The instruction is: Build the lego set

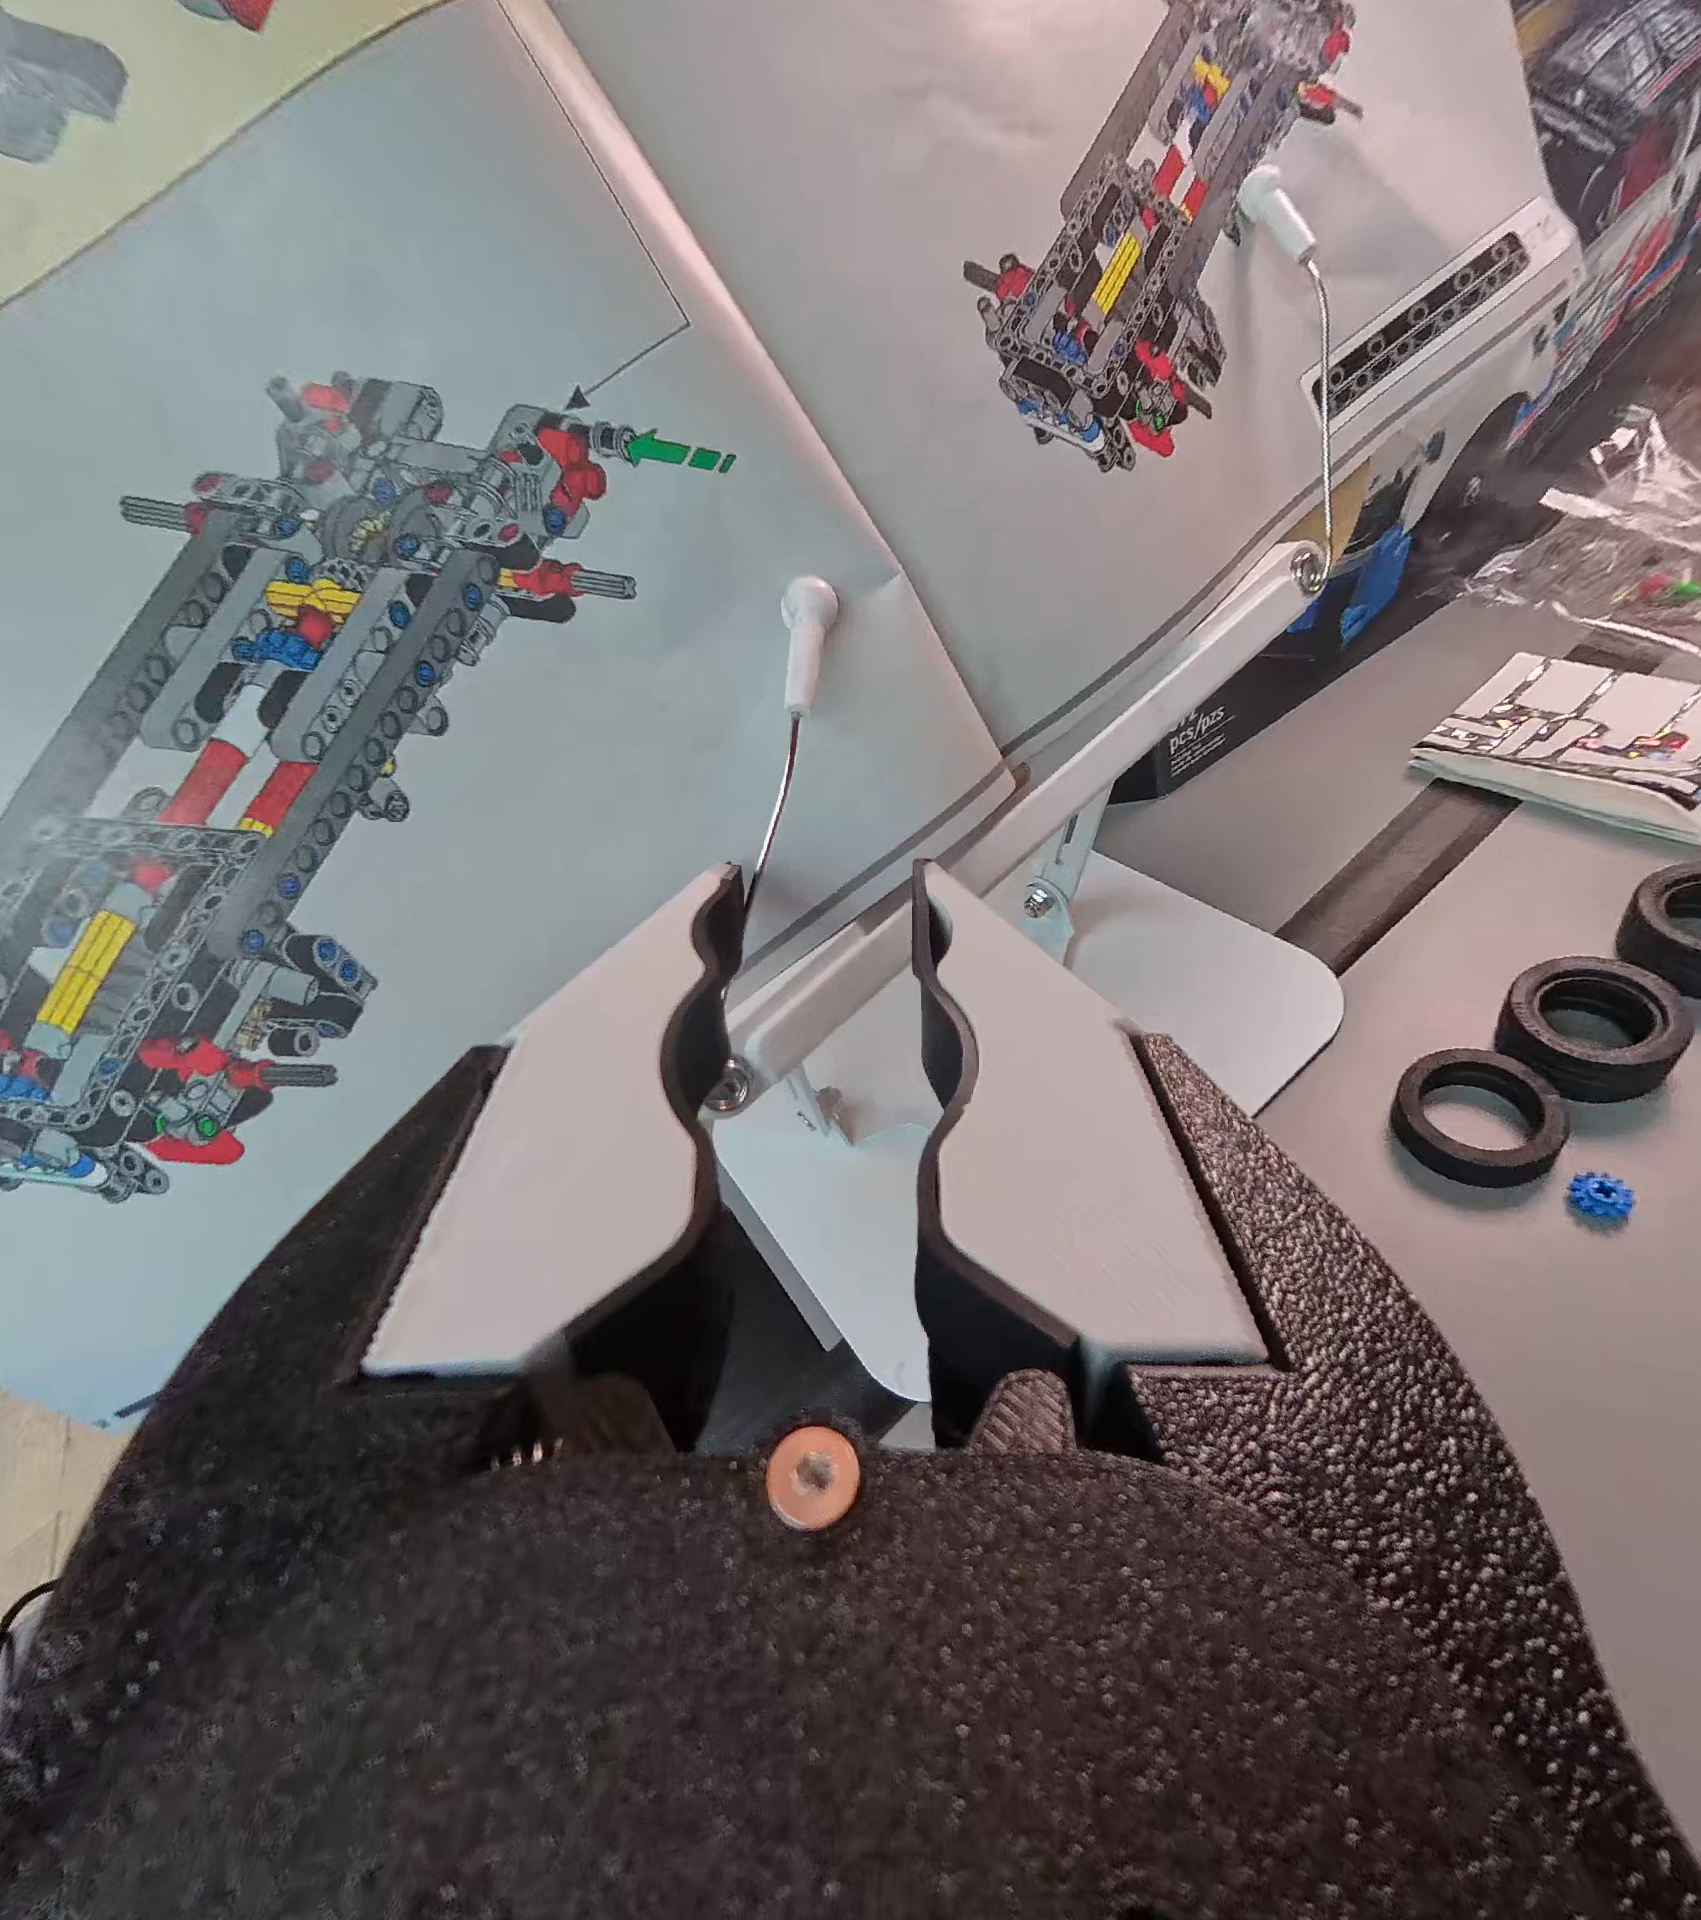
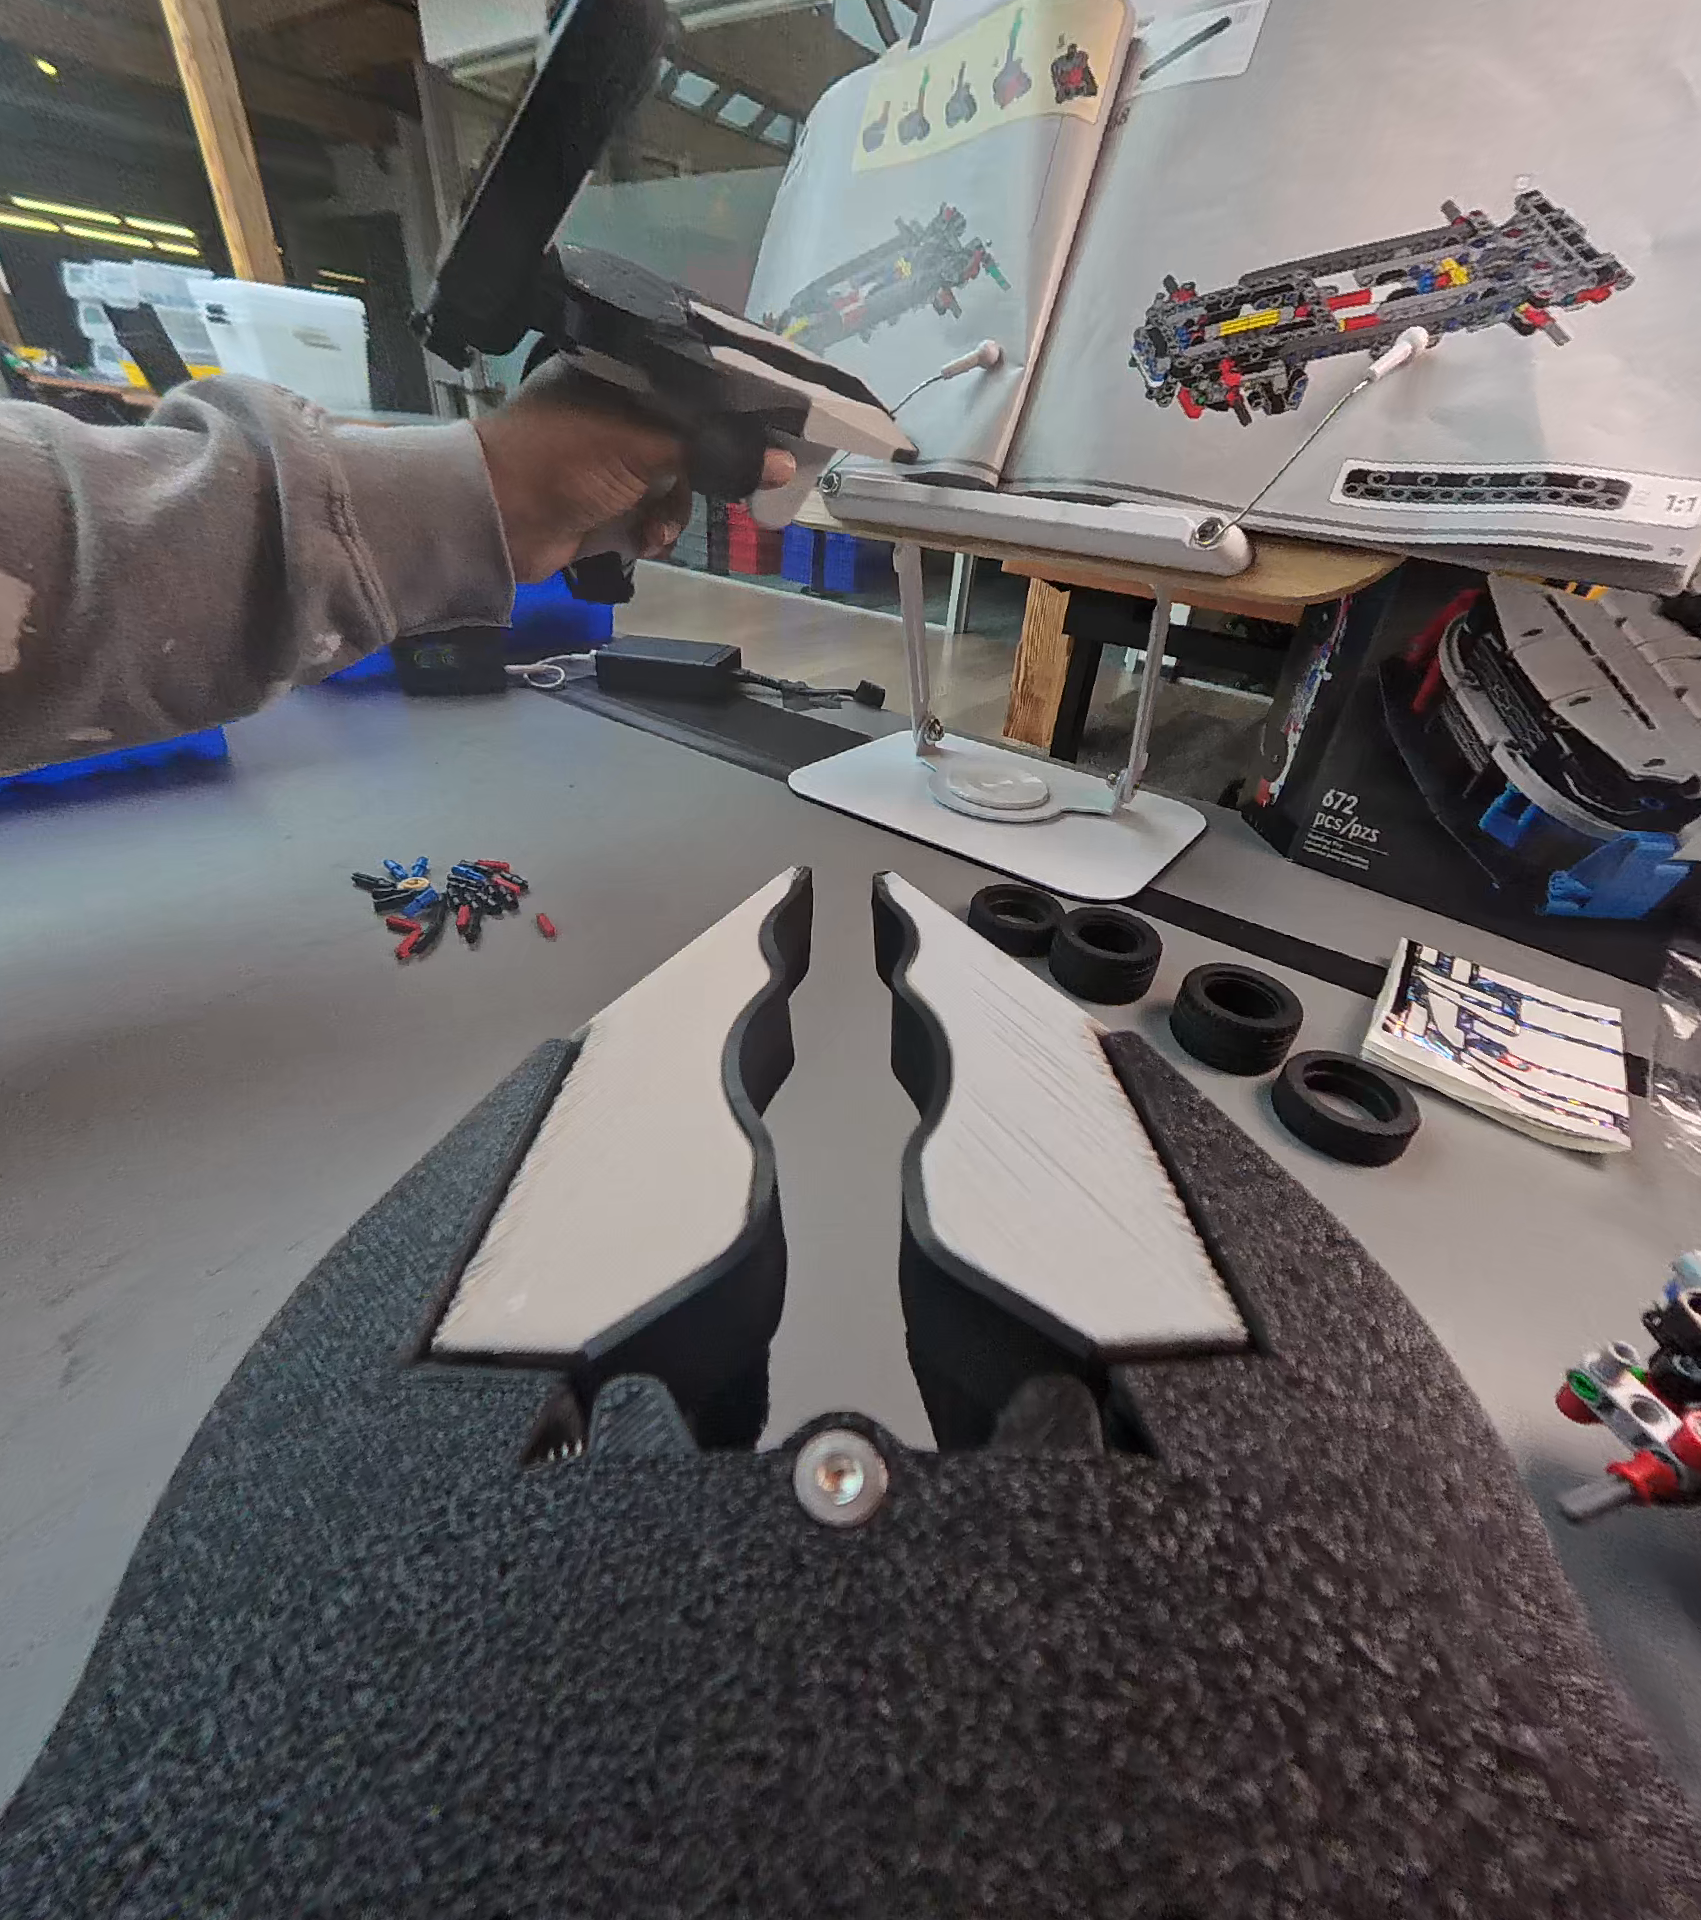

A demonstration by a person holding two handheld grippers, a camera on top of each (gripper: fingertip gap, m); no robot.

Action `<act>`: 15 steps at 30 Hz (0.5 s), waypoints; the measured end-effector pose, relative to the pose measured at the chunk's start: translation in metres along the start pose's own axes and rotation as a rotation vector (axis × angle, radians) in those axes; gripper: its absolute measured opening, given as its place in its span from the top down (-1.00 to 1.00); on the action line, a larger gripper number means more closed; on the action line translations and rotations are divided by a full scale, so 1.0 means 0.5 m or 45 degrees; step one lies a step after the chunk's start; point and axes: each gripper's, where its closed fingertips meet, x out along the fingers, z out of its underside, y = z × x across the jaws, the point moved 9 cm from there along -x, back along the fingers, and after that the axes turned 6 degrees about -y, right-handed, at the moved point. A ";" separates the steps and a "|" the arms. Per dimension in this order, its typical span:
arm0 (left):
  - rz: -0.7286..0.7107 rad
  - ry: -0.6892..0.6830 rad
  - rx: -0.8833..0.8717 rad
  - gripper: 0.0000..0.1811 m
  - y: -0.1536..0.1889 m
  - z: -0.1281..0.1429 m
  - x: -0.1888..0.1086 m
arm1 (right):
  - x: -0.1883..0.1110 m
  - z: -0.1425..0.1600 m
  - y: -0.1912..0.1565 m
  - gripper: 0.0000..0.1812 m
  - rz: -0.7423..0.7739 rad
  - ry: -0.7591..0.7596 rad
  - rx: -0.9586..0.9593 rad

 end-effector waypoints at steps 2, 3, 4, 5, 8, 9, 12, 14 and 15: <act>-0.035 0.004 0.024 0.73 -0.005 0.004 0.015 | 0.028 -0.006 0.000 0.89 -0.027 -0.010 -0.025; -0.049 0.013 0.024 0.78 -0.009 0.006 0.019 | 0.044 -0.011 0.000 0.89 -0.042 -0.011 -0.035; -0.066 0.027 0.021 0.88 -0.014 0.008 0.020 | 0.061 -0.017 -0.002 0.89 -0.060 -0.005 -0.043; -0.078 0.039 0.017 0.96 -0.019 0.010 0.019 | 0.078 -0.024 -0.004 0.89 -0.078 0.001 -0.050; -0.022 0.062 -0.016 0.96 -0.029 0.014 0.016 | 0.130 -0.040 -0.012 0.89 -0.129 0.026 -0.062; -0.014 0.066 -0.028 0.97 -0.031 0.014 0.014 | 0.145 -0.043 -0.015 0.89 -0.146 0.030 -0.056; -0.021 0.113 -0.180 1.00 -0.050 0.018 0.005 | 0.179 -0.040 -0.024 0.89 -0.188 0.024 -0.036; 0.035 0.166 -0.366 0.99 -0.074 0.031 -0.002 | 0.186 -0.029 -0.028 0.89 -0.203 0.009 -0.036; 0.033 0.185 -0.452 0.98 -0.084 0.040 -0.005 | 0.185 -0.021 -0.029 0.89 -0.206 -0.002 -0.038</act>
